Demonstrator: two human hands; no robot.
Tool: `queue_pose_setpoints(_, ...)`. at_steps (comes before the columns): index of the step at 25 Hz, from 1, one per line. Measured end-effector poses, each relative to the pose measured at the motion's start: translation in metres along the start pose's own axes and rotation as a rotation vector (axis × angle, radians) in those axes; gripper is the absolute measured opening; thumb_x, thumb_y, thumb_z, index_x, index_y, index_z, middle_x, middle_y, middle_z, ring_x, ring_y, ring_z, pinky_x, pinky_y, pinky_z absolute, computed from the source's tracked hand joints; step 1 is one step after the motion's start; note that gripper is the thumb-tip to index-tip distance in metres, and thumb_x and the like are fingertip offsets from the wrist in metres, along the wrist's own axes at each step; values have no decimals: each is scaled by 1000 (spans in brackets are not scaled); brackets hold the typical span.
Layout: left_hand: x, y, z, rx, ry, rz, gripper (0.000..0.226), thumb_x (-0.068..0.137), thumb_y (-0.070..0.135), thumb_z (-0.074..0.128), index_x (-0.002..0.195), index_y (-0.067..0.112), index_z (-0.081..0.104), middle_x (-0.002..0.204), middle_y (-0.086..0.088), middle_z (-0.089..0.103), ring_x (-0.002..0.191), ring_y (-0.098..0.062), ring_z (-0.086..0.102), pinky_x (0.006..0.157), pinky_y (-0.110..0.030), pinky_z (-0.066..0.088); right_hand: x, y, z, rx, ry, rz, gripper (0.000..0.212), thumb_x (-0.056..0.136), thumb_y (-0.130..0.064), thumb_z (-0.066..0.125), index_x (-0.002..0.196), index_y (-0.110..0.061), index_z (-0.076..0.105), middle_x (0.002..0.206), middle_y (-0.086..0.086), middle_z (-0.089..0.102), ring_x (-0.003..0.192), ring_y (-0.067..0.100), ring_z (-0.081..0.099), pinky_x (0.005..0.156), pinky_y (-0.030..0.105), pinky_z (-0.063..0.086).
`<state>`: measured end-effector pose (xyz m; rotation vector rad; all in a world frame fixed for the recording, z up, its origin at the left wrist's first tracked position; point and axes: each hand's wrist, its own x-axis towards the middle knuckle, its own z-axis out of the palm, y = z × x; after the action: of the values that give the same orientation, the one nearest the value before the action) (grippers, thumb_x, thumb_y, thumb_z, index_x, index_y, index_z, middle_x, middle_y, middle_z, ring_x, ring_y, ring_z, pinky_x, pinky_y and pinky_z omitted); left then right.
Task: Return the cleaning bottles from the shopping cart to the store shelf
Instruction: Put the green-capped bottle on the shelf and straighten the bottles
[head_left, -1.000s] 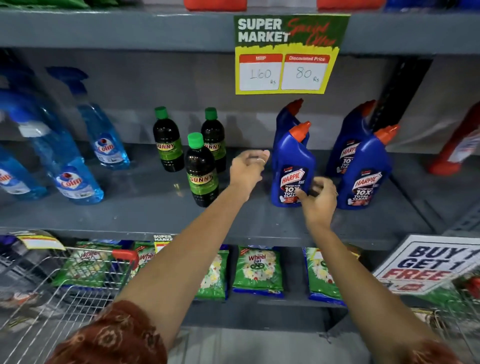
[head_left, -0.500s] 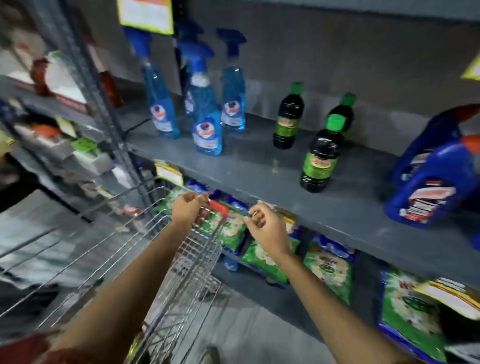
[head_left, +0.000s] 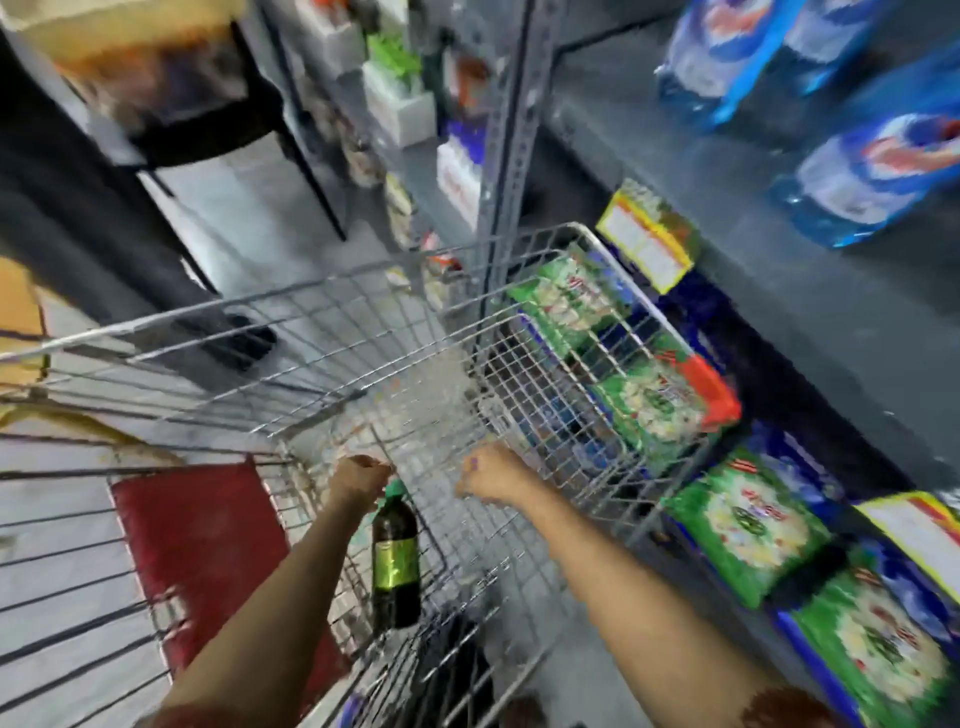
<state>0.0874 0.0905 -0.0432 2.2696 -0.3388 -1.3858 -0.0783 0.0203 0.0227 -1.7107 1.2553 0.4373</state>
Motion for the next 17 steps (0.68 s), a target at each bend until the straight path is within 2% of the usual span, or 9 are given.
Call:
queue_pose_setpoints(1,12,-15,0,23,7,-47,18,82,19,63,73,4,62,82,-18,60,63,-28,57,53,-28,46,13,-4,15,-32,-65,26,29,83,-17,62,58,-11,50,61,8,45,56,18,44,49,21,32)
queue_pose_setpoints(2,23,-30,1,69,22,-80,24,81,25,65,77,1,64,85,-21,63,72,-33,63,61,-33,52,27,-4,30,-39,-134,57,23,84,-19,61,64,-11,53,66,13,51,62,23,50,49,22,30)
queue_pose_setpoints(3,33,-42,4,129,36,-90,31,80,31,65,84,0,66,91,-24,66,84,-36,66,71,-38,55,37,-3,44,-48,-191,75,16,85,-20,61,75,-8,58,76,20,56,77,27,58,51,22,30)
queue_pose_setpoints(5,52,-60,12,160,25,-104,41,78,36,65,98,0,65,105,-26,67,101,-38,63,85,-42,53,58,3,70,-109,-283,117,28,84,-25,62,90,3,62,94,29,63,95,33,62,51,23,33)
queue_pose_setpoints(8,62,-63,22,146,-44,-78,33,76,34,69,87,3,66,100,-24,68,99,-35,64,84,-40,51,73,11,92,-158,-322,150,36,83,-25,61,104,4,60,105,26,65,98,35,63,62,28,42)
queue_pose_setpoints(10,65,-62,28,265,-82,-39,37,79,33,66,95,0,66,103,-25,67,99,-34,63,82,-35,49,78,16,98,-153,-339,176,31,81,-23,62,102,0,61,98,22,62,94,31,62,59,25,39)
queue_pose_setpoints(12,64,-57,31,311,-83,-3,39,82,30,63,104,-2,63,106,-23,67,96,-33,63,75,-31,46,80,20,100,-110,-344,229,29,79,-23,66,103,-7,59,103,18,61,95,26,59,62,24,38)
queue_pose_setpoints(14,62,-53,30,213,-139,3,38,82,23,63,111,-1,61,107,-20,66,95,-30,62,77,-30,46,79,22,98,-87,-367,245,41,77,-22,69,112,-5,56,116,16,61,106,28,58,74,27,41)
queue_pose_setpoints(17,47,-35,21,-113,-268,19,33,84,8,59,114,-8,57,101,-17,62,95,-28,58,79,-34,48,74,20,91,-6,-422,241,48,72,-14,74,117,-5,57,123,14,61,113,29,56,99,34,44)
